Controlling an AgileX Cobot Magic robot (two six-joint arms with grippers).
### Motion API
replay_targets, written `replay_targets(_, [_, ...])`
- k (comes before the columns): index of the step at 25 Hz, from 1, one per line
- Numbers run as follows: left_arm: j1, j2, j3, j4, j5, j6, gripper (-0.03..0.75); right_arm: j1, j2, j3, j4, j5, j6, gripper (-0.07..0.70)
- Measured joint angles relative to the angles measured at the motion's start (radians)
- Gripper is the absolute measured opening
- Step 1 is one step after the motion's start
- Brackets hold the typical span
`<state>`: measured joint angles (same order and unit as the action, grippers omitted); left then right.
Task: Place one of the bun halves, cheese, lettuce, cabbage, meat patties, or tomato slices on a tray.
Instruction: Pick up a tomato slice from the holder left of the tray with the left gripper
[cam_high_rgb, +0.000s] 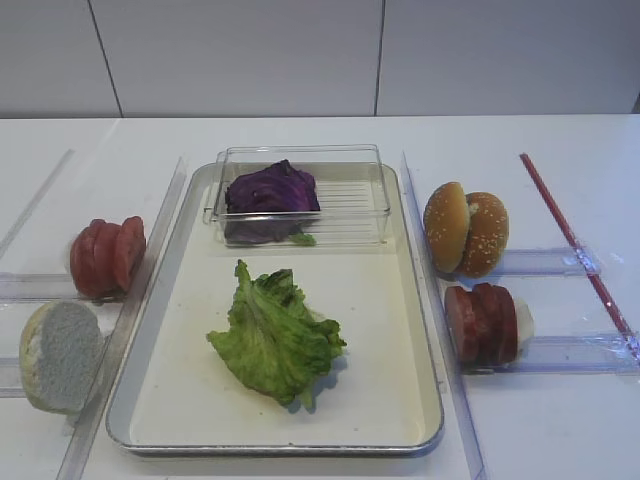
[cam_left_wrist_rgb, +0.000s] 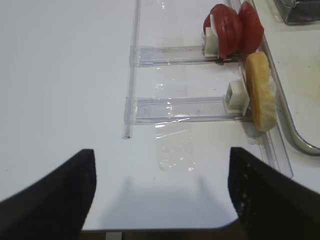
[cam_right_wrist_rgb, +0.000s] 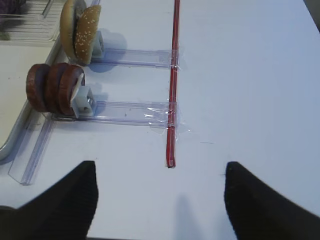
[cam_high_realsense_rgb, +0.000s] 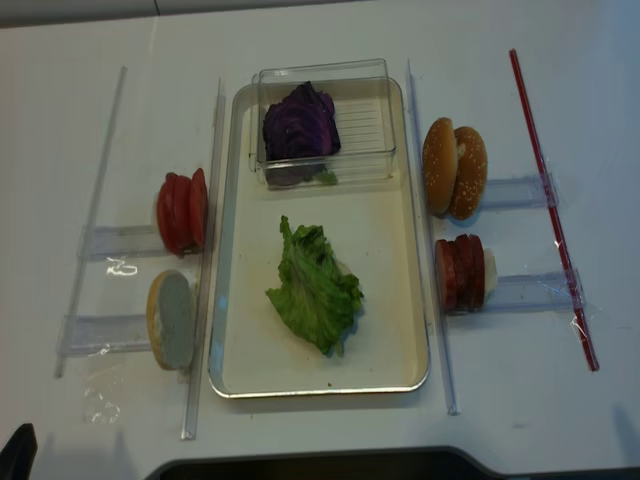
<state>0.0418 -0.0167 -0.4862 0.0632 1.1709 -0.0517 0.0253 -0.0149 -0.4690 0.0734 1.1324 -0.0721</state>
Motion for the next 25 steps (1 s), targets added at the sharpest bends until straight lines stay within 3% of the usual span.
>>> replay_targets(10, [0.000, 0.000, 0.000, 0.004, 0.000, 0.000, 0.543, 0.000, 0.000, 0.002, 0.000, 0.000, 0.000, 0.562])
replay_targets(17, [-0.005, 0.141, -0.103, 0.000, -0.032, 0.031, 0.543, 0.000, 0.000, 0.002, 0.000, 0.000, 0.000, 0.562])
replay_targets(25, [-0.151, 0.388, -0.248, -0.002, -0.076, 0.045, 0.543, 0.000, 0.000, 0.002, 0.000, 0.000, 0.000, 0.562])
